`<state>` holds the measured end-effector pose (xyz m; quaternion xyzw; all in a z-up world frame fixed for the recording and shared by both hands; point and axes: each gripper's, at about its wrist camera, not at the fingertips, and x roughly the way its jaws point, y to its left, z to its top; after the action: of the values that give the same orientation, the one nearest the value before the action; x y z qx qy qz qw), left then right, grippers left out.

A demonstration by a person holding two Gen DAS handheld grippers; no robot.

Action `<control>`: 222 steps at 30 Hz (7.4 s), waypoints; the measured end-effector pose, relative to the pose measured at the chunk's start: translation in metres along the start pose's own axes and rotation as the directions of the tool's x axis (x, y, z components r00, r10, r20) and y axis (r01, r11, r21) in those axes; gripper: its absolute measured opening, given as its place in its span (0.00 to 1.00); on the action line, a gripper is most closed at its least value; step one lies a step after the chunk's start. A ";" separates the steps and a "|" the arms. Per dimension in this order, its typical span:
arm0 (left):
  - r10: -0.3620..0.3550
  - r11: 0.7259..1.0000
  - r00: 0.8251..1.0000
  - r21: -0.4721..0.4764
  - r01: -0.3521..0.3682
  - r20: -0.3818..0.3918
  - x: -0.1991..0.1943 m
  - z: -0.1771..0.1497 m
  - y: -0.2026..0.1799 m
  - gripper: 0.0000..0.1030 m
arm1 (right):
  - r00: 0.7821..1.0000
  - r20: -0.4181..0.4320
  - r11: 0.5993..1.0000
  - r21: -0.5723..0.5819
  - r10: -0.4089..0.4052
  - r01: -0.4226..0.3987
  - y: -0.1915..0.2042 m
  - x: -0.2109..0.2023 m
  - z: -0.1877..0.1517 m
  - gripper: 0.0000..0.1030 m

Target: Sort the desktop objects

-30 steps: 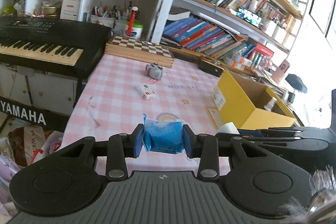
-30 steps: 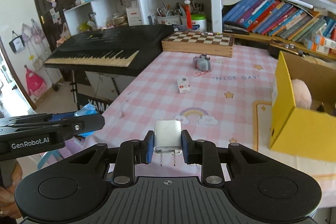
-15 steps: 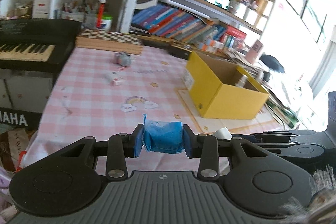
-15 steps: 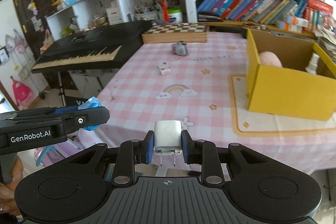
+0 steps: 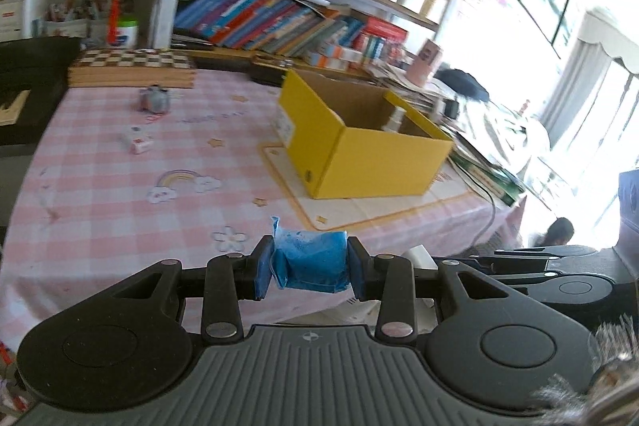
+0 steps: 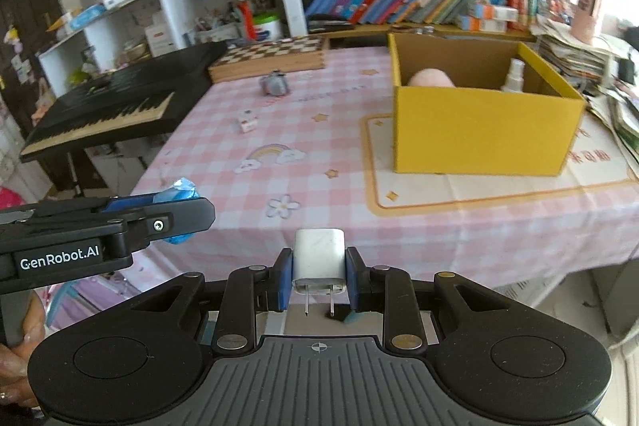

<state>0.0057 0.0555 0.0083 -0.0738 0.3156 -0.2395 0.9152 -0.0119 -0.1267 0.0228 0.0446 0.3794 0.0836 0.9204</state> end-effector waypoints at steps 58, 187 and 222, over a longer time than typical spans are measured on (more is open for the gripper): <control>-0.046 0.991 0.999 0.126 0.046 0.003 0.162 0.082 -0.148 0.34 | 0.997 0.071 0.990 0.138 -0.027 0.017 -0.211 0.018 0.075 0.25; 0.244 0.959 0.970 0.156 -0.238 -0.021 0.078 0.013 -0.043 1.00 | 0.968 0.055 0.969 0.042 -0.245 0.243 -0.078 0.026 0.001 0.85; 0.422 0.906 0.906 0.010 -0.422 0.017 0.004 -0.005 0.044 1.00 | 0.998 0.051 0.984 -0.173 -0.034 0.042 0.036 0.056 0.010 0.85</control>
<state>0.0221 0.0920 -0.0101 0.0006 0.3157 -0.0375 0.9481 0.0299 -0.0808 -0.0039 -0.0412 0.3490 0.0979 0.9311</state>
